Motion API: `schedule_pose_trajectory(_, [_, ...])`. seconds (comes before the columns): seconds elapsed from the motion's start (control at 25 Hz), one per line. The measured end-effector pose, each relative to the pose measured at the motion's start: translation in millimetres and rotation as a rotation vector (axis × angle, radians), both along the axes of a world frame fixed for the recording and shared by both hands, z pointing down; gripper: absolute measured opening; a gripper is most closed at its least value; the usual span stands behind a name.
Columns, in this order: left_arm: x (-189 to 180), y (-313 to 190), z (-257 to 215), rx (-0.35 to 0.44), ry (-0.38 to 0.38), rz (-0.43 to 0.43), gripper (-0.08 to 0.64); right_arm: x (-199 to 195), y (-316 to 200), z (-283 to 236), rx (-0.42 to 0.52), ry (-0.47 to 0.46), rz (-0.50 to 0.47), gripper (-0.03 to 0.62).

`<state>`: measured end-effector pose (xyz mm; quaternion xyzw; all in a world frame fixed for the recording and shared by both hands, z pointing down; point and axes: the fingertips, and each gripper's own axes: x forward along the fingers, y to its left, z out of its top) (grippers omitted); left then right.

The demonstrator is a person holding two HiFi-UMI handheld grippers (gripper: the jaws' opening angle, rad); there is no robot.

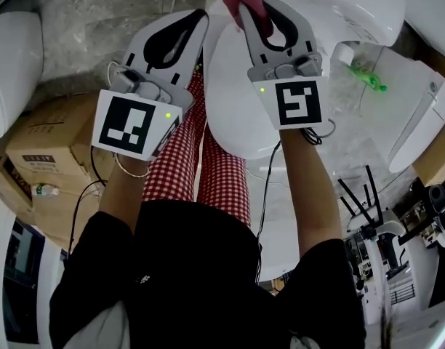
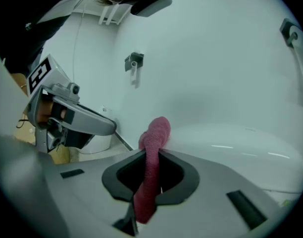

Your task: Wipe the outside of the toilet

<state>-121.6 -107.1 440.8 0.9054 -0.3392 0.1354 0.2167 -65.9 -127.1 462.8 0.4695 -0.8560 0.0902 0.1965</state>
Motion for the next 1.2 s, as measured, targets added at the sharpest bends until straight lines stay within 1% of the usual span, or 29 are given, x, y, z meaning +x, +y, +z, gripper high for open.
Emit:
schedule_pose_trajectory(0.2, [4.8, -0.7, -2.4, 0.005, 0.016, -0.002, 0.009, 21.4, -9.2, 3.4, -0.036, -0.027, 0.126, 0.054])
schedule_pose_trajectory(0.32, [6.7, -1.9, -2.6, 0.006, 0.017, 0.007, 0.009, 30.7, -14.7, 3.4, -0.046, -0.063, 0.186, 0.055])
schedule_pose_trajectory(0.44, [6.8, -0.1, -0.2, -0.003, 0.012, 0.023, 0.009, 34.4, -14.4, 4.0, -0.050, -0.076, 0.200, 0.055])
schedule_pose_trajectory(0.56, [7.1, -1.1, 1.5, -0.001, 0.012, 0.017, 0.009, 40.2, -13.8, 3.7, -0.058, -0.103, 0.227, 0.055])
schedule_pose_trajectory(0.76, [15.9, 1.8, 0.1, -0.002, 0.016, 0.028, 0.009, 55.2, -13.5, 1.1, -0.058, -0.114, 0.255, 0.054])
schedule_pose_trajectory(1.04, [24.3, 0.4, 0.8, 0.002, 0.006, 0.025, 0.009, 84.9, -12.6, 0.8, -0.039, -0.087, 0.274, 0.054])
schedule_pose_trajectory(1.2, [31.4, 3.2, 2.5, -0.009, -0.003, 0.037, 0.009, 98.7, -10.3, 0.1, -0.033, -0.077, 0.292, 0.055])
